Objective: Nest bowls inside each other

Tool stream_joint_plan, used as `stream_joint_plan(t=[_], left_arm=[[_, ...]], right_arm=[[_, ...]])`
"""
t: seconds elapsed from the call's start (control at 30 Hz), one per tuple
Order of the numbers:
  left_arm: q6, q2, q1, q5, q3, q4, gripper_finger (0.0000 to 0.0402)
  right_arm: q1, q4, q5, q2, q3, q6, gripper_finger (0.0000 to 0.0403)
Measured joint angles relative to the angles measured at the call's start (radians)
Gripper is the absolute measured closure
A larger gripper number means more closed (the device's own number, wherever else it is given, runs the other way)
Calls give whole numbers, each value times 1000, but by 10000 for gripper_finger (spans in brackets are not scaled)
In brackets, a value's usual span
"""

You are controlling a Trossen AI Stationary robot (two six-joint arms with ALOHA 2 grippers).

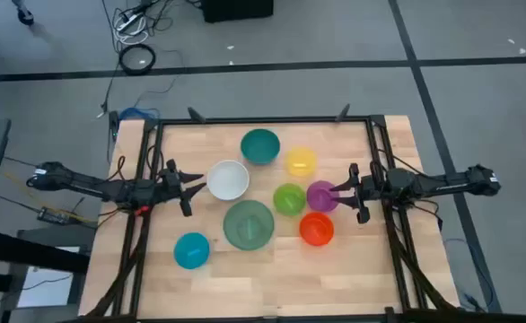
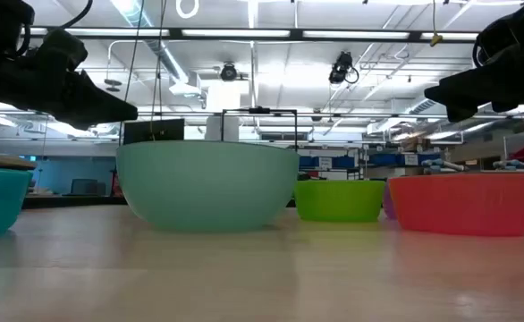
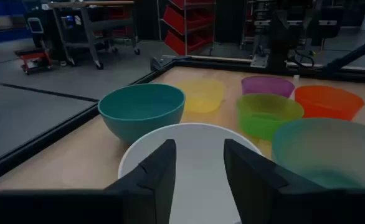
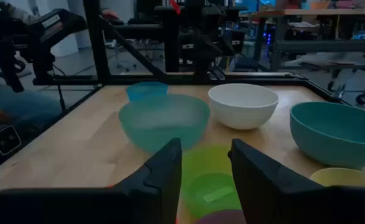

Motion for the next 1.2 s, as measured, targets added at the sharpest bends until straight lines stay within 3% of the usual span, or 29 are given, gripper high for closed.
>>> stream_joint_plan(t=[1.07, 1.2], left_arm=[[0, 0, 0, 0, 0, 0, 257], [0, 0, 0, 0, 0, 0, 257]], right_arm=[[0, 0, 0, 0, 0, 0, 275], [-2, 88, 23, 0, 0, -6, 275]])
